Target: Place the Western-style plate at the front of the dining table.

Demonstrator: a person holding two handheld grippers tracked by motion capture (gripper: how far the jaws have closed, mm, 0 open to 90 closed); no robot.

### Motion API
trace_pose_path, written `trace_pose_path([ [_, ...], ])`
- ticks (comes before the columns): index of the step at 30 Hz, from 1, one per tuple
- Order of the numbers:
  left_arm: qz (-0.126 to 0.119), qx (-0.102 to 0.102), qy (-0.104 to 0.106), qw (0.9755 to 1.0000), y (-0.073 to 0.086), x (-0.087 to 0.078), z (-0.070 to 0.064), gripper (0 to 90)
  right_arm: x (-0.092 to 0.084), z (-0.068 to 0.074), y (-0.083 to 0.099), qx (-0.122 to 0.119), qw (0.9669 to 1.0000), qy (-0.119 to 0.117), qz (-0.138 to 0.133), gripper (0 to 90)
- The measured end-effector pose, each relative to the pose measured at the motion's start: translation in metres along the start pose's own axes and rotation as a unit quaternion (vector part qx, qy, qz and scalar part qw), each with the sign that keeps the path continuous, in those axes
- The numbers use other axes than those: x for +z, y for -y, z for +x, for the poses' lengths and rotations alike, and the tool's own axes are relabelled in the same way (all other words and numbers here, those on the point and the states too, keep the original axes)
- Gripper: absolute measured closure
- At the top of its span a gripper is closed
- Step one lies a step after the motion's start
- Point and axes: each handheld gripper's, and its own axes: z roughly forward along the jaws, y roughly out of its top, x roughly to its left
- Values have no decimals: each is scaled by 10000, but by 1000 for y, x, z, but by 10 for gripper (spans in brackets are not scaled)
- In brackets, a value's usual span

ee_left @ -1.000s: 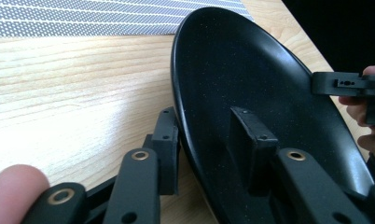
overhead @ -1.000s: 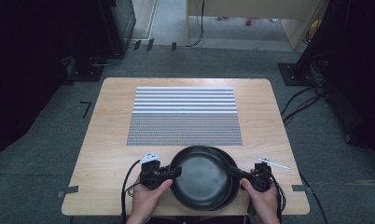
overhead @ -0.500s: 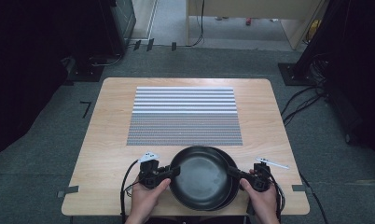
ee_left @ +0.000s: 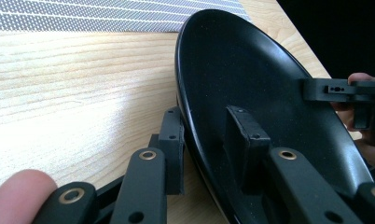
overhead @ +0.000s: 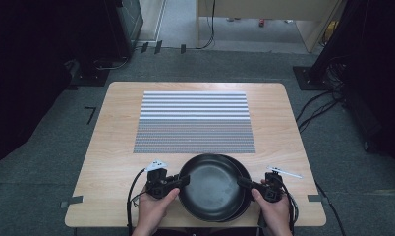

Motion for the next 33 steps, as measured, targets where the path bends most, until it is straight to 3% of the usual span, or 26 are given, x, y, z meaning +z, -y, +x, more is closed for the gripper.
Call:
trace_pose_path([
  [7,31,-8,30,10000,0,1,0,678,0,-6,-1,385,9990,-211,-19,844],
  [13,64,-32,60,10000,1,1,0,670,0,-7,-1,436,9988,-234,-47,848],
  [17,57,-174,128,9998,1,1,2,680,0,-8,0,522,9983,-242,-88,852],
  [19,54,-296,223,9993,2,1,4,693,0,-12,0,815,9960,-375,-42,858],
  [26,33,-449,351,9984,2,-1,8,719,-1,-8,1,785,9964,-300,-97,856],
  [33,-12,-544,360,9979,0,-7,8,728,-6,2,-4,567,9976,-341,-201,849],
])
